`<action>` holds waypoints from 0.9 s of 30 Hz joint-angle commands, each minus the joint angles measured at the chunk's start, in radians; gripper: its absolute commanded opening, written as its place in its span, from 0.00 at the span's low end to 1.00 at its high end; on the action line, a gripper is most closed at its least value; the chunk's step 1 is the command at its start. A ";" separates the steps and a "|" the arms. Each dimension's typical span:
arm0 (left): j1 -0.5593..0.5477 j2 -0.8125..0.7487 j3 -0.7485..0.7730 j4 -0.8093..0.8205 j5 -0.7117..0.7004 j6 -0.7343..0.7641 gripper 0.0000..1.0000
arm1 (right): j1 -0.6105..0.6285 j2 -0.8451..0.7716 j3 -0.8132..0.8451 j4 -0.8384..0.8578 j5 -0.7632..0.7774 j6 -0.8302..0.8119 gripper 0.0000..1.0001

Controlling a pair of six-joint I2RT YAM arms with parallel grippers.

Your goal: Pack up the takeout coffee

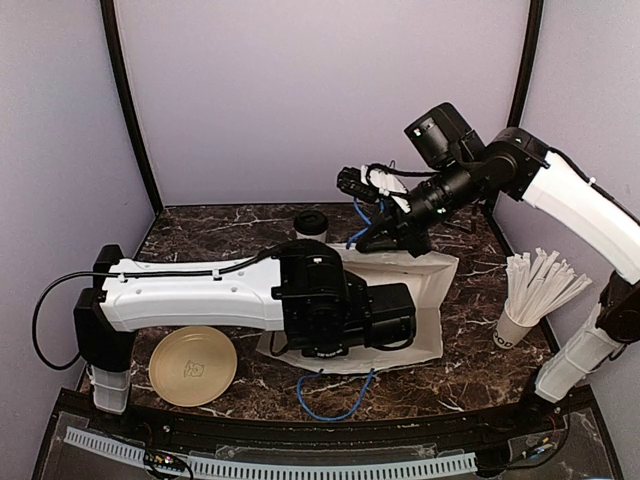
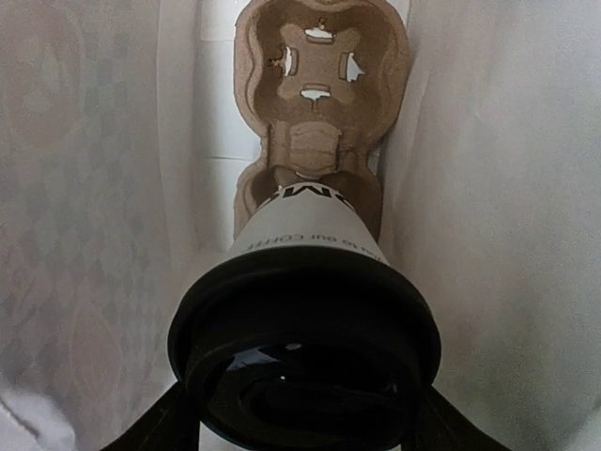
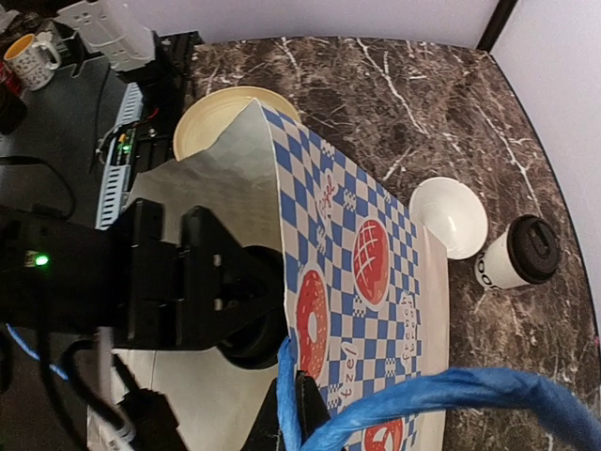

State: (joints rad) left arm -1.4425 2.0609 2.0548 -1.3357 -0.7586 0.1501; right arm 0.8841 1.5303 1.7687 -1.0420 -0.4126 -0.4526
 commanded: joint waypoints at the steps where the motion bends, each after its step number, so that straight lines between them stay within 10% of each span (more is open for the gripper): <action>1: 0.002 -0.059 -0.050 0.007 -0.010 -0.045 0.53 | 0.010 -0.052 -0.032 -0.016 -0.160 -0.021 0.00; 24: -0.034 -0.093 -0.073 -0.016 -0.047 -0.103 0.50 | 0.058 -0.035 -0.010 0.029 0.045 0.034 0.00; 27: -0.035 -0.090 -0.075 -0.027 -0.017 -0.128 0.50 | 0.058 -0.032 -0.001 -0.035 -0.081 0.000 0.32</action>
State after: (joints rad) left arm -1.4757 2.0136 1.9705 -1.3399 -0.7898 0.0509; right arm 0.9367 1.4998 1.7275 -1.0382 -0.4099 -0.4301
